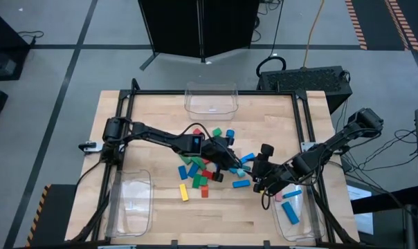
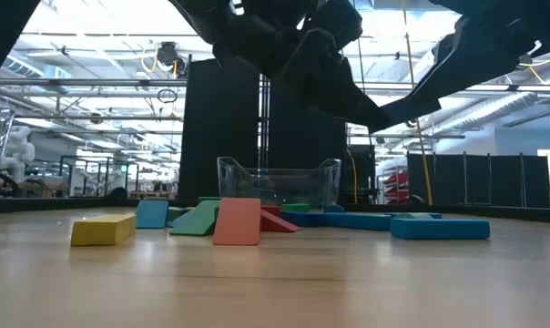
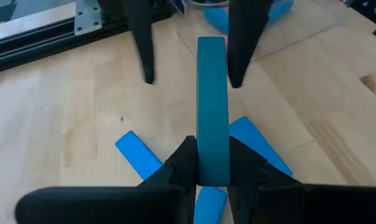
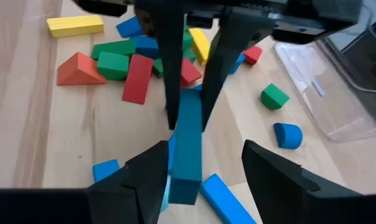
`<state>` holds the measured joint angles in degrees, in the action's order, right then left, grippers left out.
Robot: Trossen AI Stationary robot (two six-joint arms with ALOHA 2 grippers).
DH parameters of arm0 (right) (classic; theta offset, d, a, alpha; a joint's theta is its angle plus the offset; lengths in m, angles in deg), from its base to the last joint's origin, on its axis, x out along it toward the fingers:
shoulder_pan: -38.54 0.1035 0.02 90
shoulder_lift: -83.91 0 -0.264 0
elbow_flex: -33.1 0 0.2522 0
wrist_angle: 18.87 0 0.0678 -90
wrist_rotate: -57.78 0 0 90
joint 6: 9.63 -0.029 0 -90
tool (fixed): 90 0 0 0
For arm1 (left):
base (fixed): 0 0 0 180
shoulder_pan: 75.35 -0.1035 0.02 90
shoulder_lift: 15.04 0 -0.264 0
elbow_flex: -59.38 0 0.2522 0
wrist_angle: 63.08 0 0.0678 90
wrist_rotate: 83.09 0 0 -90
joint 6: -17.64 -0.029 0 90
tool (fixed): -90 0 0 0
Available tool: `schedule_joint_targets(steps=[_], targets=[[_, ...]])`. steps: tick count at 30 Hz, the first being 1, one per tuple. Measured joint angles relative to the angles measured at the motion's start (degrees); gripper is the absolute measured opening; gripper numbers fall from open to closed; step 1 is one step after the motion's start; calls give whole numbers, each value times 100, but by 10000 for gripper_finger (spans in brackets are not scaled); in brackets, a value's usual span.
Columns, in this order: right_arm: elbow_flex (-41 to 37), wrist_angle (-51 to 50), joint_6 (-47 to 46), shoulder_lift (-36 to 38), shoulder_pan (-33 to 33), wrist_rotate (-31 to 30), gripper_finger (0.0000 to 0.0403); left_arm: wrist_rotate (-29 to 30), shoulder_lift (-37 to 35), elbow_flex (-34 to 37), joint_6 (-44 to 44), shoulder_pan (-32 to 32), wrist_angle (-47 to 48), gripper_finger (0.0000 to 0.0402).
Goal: Sort blocks by size
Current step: Put the dark blue rectangle block into the bottom right transparent bin
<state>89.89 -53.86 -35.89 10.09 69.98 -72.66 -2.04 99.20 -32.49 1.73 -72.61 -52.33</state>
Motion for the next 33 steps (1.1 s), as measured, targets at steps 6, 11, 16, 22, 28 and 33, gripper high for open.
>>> schedule_joint_targets(steps=[6, 11, 16, 22, 28, 33], targets=[[0, 2, -22, -2, 1, 32, 153, 2, 0, 0, 3, 8, -222, 54], [0, 5, 25, -4, 6, 41, 72, 32, 0, 0, 7, 13, -239, 54], [0, -15, 20, -4, 0, 35, 36, 70, 0, 0, 10, 13, -218, 54], [0, -1, 102, -7, 2, 53, 36, 91, 0, -9, 58, 39, -126, 73], [0, -14, 256, -5, 15, 178, 38, 173, 11, -9, 67, 59, -15, 134], [0, -54, 294, 11, 22, 170, 38, 203, 11, -9, 79, 55, 128, 169]])
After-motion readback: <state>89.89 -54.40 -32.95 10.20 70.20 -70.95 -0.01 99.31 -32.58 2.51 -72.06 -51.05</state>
